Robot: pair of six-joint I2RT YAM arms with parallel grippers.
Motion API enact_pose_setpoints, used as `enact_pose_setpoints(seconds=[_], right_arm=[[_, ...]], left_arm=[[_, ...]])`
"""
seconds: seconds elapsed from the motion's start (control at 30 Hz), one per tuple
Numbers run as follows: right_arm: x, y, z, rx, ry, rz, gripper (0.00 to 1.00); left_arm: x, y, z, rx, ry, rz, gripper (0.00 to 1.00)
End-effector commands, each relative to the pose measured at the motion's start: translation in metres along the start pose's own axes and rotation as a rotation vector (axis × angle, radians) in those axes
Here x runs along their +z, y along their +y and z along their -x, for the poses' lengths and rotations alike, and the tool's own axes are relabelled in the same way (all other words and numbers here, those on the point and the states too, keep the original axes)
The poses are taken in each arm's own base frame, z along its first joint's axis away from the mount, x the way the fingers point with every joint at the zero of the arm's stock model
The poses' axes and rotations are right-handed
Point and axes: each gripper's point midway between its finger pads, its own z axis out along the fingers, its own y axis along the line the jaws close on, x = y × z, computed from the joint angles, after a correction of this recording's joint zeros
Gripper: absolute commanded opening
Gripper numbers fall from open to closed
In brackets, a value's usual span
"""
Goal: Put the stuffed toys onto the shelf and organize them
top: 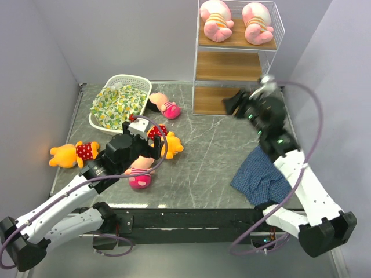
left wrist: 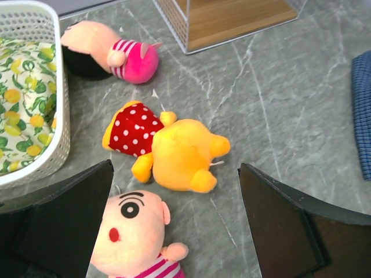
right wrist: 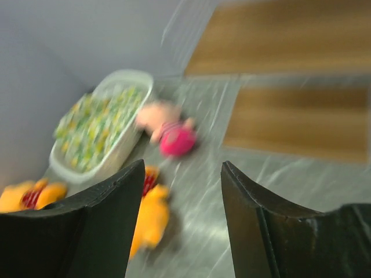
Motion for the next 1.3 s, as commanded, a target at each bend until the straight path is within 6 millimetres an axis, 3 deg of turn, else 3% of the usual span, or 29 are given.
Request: enact_pose_setpoints(seconds=[0.0,0.03,0.07,0.27,0.57,0.87,1.1,1.2,1.27], right_arm=[[-0.007,0.030,-0.076,0.222,0.079,0.065,0.62],[-0.006,0.037,-0.080,0.266,0.063,0.099,0.62],[-0.009,0.042,-0.113,0.309,0.131,0.117,0.62],[-0.006,0.059,-0.195,0.558,0.283,0.092,0.61],[0.015,0.080,-0.277,0.735,0.457,0.067,0.64],[0.036,0.101,-0.321,0.738,0.548,0.094,0.63],[0.049,0.101,-0.334,0.696,0.546,0.084,0.60],[0.052,0.099,-0.335,0.661,0.530,0.084,0.53],[0.052,0.098,-0.335,0.637,0.524,0.091,0.35]], left_arm=[[-0.001,0.010,0.018,-0.021,-0.044,0.063,0.97],[-0.002,0.015,0.019,-0.020,-0.046,0.089,0.96],[-0.002,0.018,0.018,-0.017,-0.043,0.105,0.97],[-0.006,0.024,0.019,-0.006,-0.052,0.136,0.96],[-0.005,0.017,0.018,0.003,-0.055,0.094,0.96],[-0.006,0.016,0.019,0.006,-0.060,0.086,0.96],[-0.008,0.017,0.020,0.002,-0.065,0.086,0.96],[-0.007,0.016,0.019,0.006,-0.060,0.084,0.96],[-0.006,0.015,0.018,0.008,-0.055,0.078,0.97]])
